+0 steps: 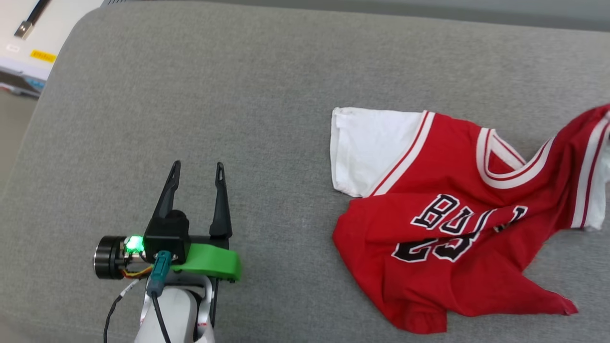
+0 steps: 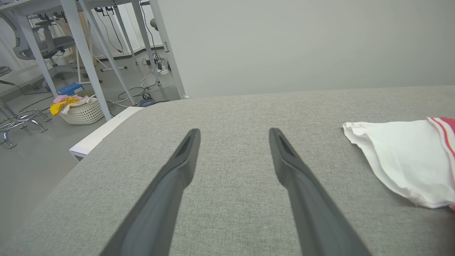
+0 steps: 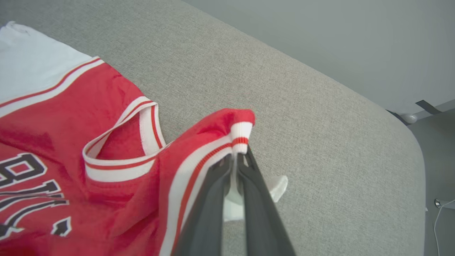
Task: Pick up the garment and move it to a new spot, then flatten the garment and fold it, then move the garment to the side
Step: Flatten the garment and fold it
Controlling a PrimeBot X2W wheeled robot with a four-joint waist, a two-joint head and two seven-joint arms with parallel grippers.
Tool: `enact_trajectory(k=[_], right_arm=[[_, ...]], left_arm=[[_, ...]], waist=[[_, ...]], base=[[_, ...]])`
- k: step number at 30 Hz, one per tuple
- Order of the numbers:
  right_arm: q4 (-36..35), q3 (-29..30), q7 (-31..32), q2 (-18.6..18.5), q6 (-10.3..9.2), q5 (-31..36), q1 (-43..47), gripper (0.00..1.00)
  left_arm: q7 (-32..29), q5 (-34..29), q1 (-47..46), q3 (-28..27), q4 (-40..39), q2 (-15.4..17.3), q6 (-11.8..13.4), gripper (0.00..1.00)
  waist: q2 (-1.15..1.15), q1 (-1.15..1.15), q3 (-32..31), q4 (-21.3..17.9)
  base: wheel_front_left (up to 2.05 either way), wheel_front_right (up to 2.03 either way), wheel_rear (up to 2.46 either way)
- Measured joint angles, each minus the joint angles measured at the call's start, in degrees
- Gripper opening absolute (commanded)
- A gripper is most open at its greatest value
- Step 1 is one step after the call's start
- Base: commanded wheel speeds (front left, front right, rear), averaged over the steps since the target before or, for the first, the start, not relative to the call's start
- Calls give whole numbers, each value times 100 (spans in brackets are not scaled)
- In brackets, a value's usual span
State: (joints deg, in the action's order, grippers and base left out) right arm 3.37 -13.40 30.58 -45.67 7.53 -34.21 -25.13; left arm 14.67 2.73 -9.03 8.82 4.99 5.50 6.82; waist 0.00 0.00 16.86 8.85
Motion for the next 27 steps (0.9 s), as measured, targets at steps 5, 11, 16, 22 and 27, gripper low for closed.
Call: enact_trajectory(k=[5,11,16,22,27], right_arm=[[978,-732,-43,459,0,256,-970,0],[2090,-1572,-258,969,-4,288,-1556,0],[2601,-2125,-486,932,-19,57,-1844,0],[2637,-2564,-1871,824,-15,-36,-1784,100],[2394,-2042,-2871,799,-5,202,-1443,100]], left_arm=[[0,-11,-211,36,15,-58,-12,100],[0,-18,-268,33,36,-98,-30,100],[0,-24,-276,5,80,-129,-30,100],[0,-77,-263,-82,119,-79,-60,100],[0,-87,-131,-174,116,57,-88,100]], waist=[[0,0,303,219],[0,0,561,421],[0,0,590,467],[0,0,289,318],[0,0,9,179]], base=[[0,0,0],[0,0,0],[0,0,0],[0,0,0],[0,0,0]])
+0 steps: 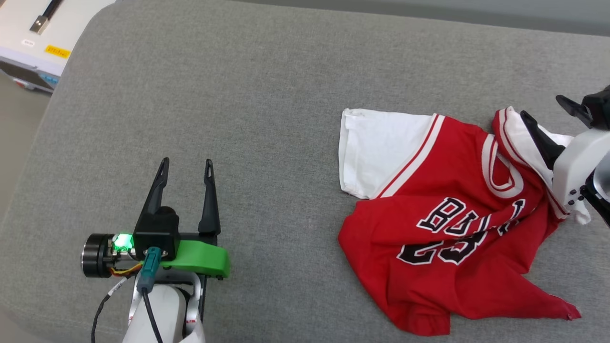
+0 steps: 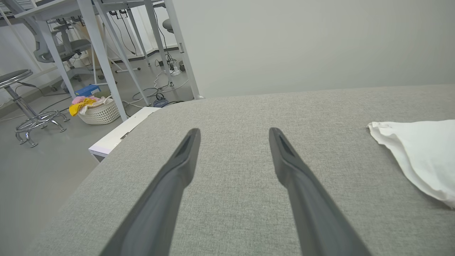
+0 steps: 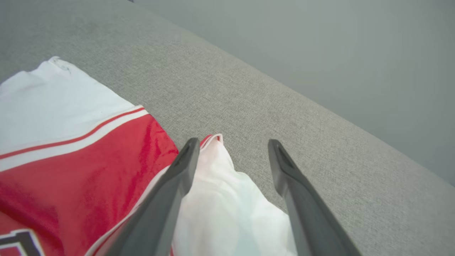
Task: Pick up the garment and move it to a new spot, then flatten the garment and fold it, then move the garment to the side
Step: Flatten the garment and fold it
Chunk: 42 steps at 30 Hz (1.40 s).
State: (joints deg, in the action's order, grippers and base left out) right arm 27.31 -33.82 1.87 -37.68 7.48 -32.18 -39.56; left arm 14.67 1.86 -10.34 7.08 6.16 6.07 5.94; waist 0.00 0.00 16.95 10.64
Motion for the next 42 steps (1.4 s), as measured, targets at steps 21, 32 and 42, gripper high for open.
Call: enact_trajectory(k=[21,32,42], right_arm=[[-2989,3047,-1136,2224,0,2397,3142,100],[-3531,3061,-1017,2396,0,2652,3311,100],[-3606,2902,-1026,2443,0,2699,2941,100]], left_arm=[[-757,404,-1856,424,972,996,-1276,100],[-4155,3396,-3902,2677,1203,2083,-1328,100],[-5554,4489,-5388,4510,1600,2271,-1328,100]], waist=[[0,0,-614,-888],[0,0,-254,-1258],[0,0,291,-1490]], base=[[0,0,0],[0,0,0],[0,0,0]])
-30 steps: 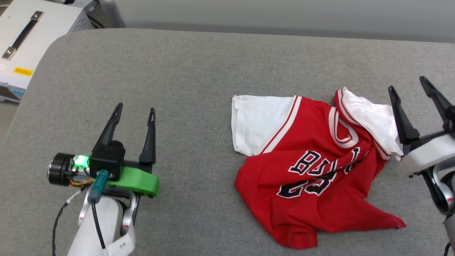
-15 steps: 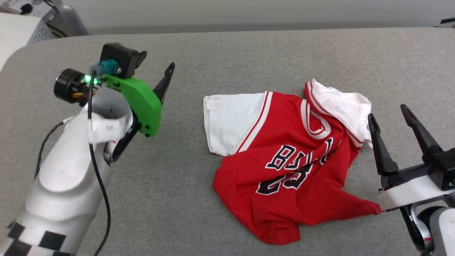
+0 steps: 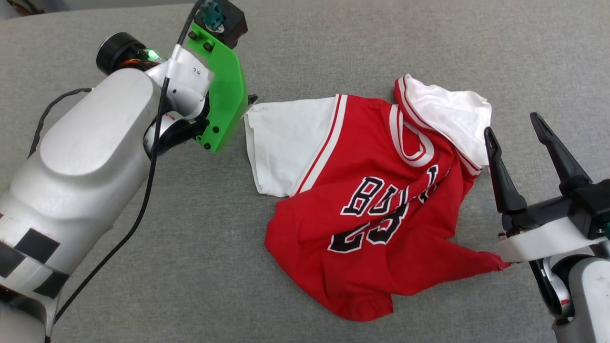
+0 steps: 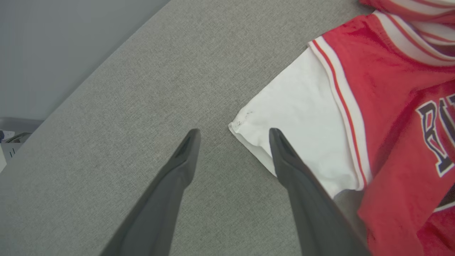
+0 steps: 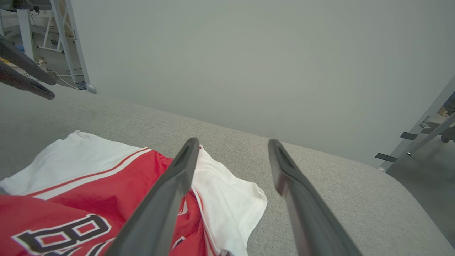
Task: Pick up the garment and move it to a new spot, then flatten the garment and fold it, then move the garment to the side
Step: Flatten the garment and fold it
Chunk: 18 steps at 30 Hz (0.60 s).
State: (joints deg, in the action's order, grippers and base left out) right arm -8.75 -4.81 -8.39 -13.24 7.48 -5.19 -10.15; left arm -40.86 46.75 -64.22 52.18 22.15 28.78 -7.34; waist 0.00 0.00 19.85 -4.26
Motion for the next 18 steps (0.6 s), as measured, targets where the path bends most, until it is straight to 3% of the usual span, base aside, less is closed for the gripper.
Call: enact_trajectory(k=[11,18], right_arm=[[131,-267,-155,64,0,63,-559,100],[246,-202,-248,70,0,101,-588,100]], left_arm=[[-54,604,-626,1348,980,-8,0,100],[-146,879,-868,1831,864,204,2,100]], waist=[[0,-1,630,-376],[0,-1,871,-560]], base=[[0,0,0],[0,0,0]])
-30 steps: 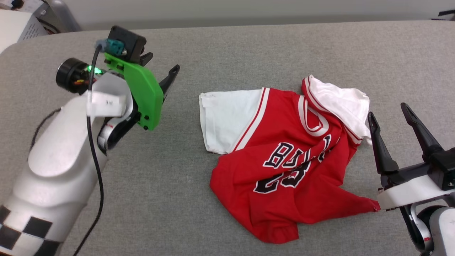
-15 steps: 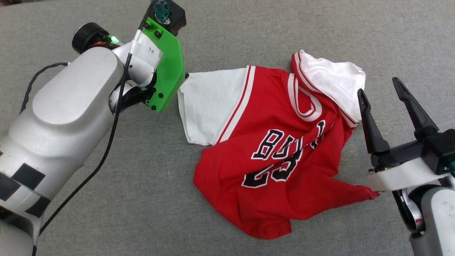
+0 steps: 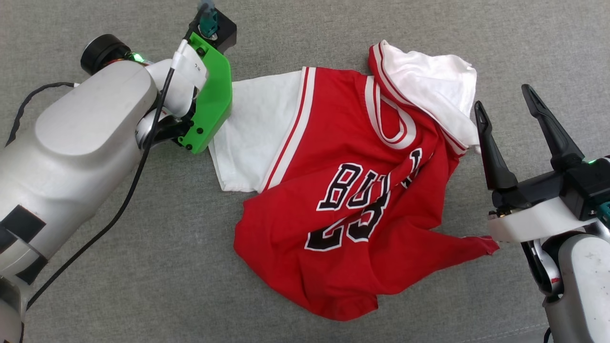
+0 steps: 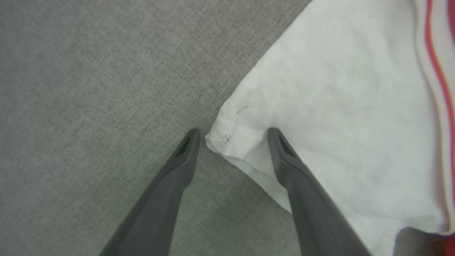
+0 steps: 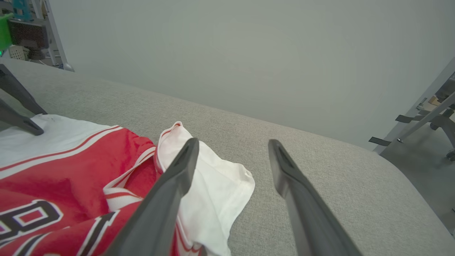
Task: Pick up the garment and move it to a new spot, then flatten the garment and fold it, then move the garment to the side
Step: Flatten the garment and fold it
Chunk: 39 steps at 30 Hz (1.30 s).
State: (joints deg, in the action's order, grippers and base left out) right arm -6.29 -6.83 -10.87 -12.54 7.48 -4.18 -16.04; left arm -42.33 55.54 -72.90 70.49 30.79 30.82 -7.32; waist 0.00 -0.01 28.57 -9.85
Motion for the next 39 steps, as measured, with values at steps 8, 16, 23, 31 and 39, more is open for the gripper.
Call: enact_trajectory(k=[8,16,23,31,39], right_arm=[[115,111,-47,-18,0,1,-105,100],[124,446,369,-676,0,-130,-400,100],[259,157,1555,-1753,0,-864,-726,100],[547,-849,3364,-2971,1,-2178,-1468,100],[1128,-1824,5481,-3699,2,-3236,-2194,100]], left_arm=[[446,-221,37,159,-196,32,-7,0],[2231,-363,314,278,-146,327,-7,0],[3158,-245,720,-2,-305,776,62,0],[3571,-170,1047,-257,-1124,1414,620,0],[3633,-231,1190,-303,-1939,1617,1121,0]], waist=[[0,0,-66,67],[0,0,-454,272],[0,0,-784,637],[0,0,-1005,1181],[0,1,-916,1637]], base=[[0,0,0],[0,0,0],[0,0,0],[0,0,0],[0,0,0]])
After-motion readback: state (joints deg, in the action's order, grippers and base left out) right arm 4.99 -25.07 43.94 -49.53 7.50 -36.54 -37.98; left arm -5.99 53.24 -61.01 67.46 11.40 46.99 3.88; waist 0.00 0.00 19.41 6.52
